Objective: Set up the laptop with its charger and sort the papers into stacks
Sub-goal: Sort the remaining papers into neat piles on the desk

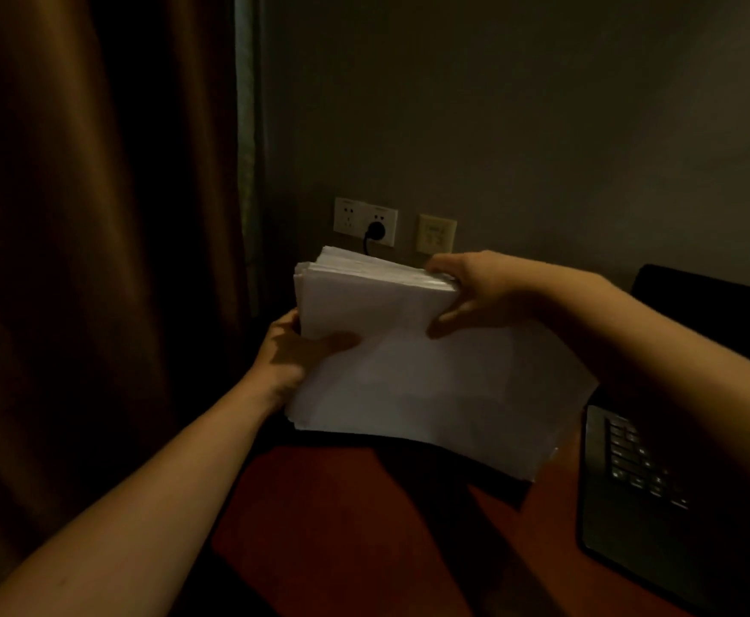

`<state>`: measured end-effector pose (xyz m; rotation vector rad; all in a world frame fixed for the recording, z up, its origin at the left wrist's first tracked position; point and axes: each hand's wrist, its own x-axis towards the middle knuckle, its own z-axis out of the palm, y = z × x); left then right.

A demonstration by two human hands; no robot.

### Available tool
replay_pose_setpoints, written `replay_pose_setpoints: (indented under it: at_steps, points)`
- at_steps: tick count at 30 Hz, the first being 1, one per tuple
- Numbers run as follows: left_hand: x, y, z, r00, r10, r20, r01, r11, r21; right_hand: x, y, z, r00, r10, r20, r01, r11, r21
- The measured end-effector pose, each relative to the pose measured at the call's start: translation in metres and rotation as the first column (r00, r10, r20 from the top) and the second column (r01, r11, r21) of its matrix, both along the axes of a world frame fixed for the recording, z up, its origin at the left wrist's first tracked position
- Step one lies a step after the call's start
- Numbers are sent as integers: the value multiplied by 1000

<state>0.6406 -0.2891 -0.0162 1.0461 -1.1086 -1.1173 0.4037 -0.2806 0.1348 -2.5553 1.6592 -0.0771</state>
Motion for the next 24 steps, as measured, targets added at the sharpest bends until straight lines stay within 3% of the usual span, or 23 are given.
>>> replay_pose_setpoints:
  at_steps: [5, 8, 10, 11, 13, 15, 18, 21, 24]
  points:
    - [-4, -6, -6, 998, 61, 32, -61, 998, 18, -56, 18, 2, 988, -112, 104, 112, 994, 1]
    - [-4, -7, -8, 997, 78, 15, -78, 997, 10, -90, 26, -5, 951, -131, 279, 137, 991, -2]
    - [-4, -7, -9, 997, 78, 13, -78, 997, 7, -106, 35, -18, 853, -128, 507, 132, 991, 29]
    - [-4, -7, -10, 997, 80, 7, -80, 997, 1, -112, 38, -29, 756, -128, 642, 132, 990, 43]
    - [-6, -7, -10, 996, 86, -21, -86, 996, 0, -116, 43, -57, 472, -142, 870, 144, 986, 83]
    - [-7, -5, -10, 997, 70, -37, -71, 997, -13, -113, 44, -88, 241, -152, 959, 122, 985, 126]
    - [-9, -2, -11, 999, 38, -35, -39, 999, -28, -95, 46, -123, 195, -149, 970, 120, 985, 127]
    - [-18, 4, -13, 993, 113, -36, -115, 990, -76, -79, 47, -130, 110, -92, 990, 205, 976, 68]
    - [-32, 14, -13, 984, 164, -70, -171, 980, -103, -69, 45, -131, 128, -91, 988, 282, 958, 52]
